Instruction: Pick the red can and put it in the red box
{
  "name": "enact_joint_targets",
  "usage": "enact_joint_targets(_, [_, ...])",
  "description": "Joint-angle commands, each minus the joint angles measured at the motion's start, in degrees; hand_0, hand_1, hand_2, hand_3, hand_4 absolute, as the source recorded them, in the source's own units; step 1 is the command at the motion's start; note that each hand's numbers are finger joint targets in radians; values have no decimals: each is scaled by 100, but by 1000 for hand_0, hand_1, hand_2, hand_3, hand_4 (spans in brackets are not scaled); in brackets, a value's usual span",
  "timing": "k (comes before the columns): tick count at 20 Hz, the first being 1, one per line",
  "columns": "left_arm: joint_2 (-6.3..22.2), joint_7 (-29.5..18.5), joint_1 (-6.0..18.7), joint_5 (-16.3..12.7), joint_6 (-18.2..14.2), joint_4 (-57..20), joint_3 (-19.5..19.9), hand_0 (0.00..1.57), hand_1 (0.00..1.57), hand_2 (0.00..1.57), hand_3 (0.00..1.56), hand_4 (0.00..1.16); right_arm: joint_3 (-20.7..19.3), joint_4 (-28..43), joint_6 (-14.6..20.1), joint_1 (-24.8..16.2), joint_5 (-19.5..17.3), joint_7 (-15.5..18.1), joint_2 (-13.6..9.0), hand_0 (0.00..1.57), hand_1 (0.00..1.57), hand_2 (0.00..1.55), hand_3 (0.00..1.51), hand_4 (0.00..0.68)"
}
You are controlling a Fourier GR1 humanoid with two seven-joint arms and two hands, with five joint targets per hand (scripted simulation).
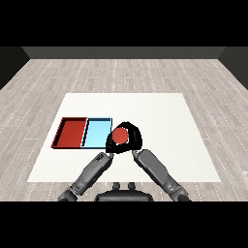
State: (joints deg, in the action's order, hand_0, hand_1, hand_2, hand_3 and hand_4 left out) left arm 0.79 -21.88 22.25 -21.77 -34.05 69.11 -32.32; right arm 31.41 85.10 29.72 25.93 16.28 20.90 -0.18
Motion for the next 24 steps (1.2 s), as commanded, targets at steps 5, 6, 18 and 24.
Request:
enact_joint_targets(5, [-76, -616, -44, -108, 142, 154, 169, 1571, 1571, 1571, 1513, 1147, 15, -30, 80, -63, -487, -705, 18, 0, 0, 0, 0, 0])
enact_joint_targets(6, [-77, -626, -42, -116, 143, 145, 166, 1571, 1571, 1571, 1513, 1147, 13, -18, 72, -74, -553, -762, 18, 0, 0, 0, 0, 0])
enact_joint_targets(18, [81, -417, -134, 298, -58, 377, 302, 1571, 1571, 1571, 1485, 1132, -44, 251, 185, -34, -742, -1309, 17, 0, 0, 0, 0, 0])
enact_joint_targets(24, [-78, -101, 165, 302, -328, 336, 331, 1571, 1571, 1571, 1468, 1131, -515, 661, -449, -632, -567, -1201, -13, 0, 0, 0, 0, 0])
